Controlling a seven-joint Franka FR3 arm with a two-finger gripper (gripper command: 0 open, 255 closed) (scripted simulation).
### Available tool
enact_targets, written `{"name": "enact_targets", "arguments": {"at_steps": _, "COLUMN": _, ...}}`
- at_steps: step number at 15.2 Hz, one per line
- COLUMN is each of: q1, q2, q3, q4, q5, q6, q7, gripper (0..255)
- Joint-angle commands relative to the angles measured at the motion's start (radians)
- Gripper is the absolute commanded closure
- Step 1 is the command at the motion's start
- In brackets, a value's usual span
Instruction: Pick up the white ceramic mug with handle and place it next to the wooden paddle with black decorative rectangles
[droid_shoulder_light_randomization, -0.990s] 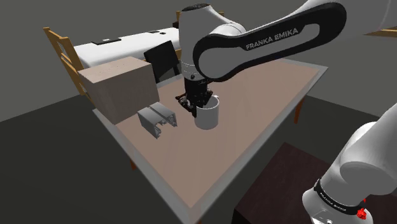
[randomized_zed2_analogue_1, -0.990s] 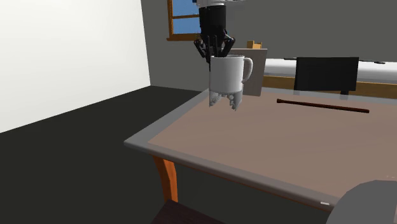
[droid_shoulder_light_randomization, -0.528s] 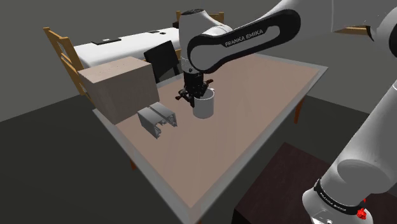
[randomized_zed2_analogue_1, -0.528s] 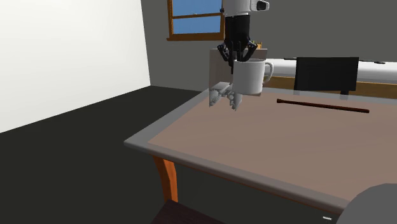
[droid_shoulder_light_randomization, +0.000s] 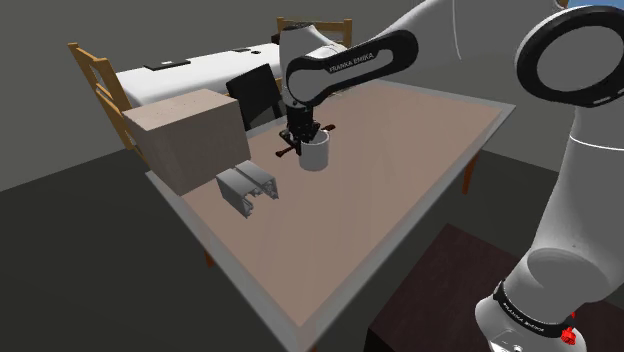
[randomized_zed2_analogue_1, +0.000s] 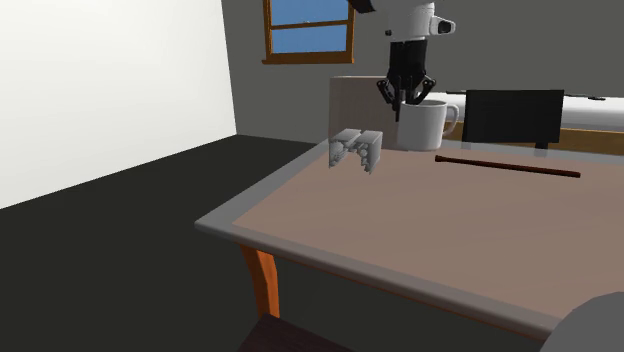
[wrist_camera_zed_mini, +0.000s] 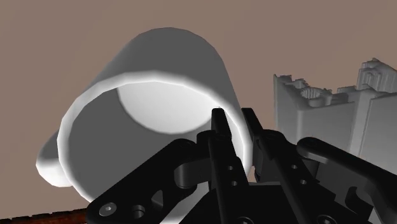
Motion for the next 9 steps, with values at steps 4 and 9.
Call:
{"name": "enact_targets", "arguments": {"at_steps": 4, "q1": -0.008, "q2": 0.166, "q3": -0.031, "q4": 0.203, "q5": -0.04, "q6": -0.04, "q7": -0.05, "gripper": 255}}
{"name": "enact_targets", "arguments": {"at_steps": 9, "q1": -0.001, "q2": 0.366, "q3": -0.062, "q4": 0.486, "q5": -0.072, "q6": -0.121, "q7": -0.111, "gripper": 255}}
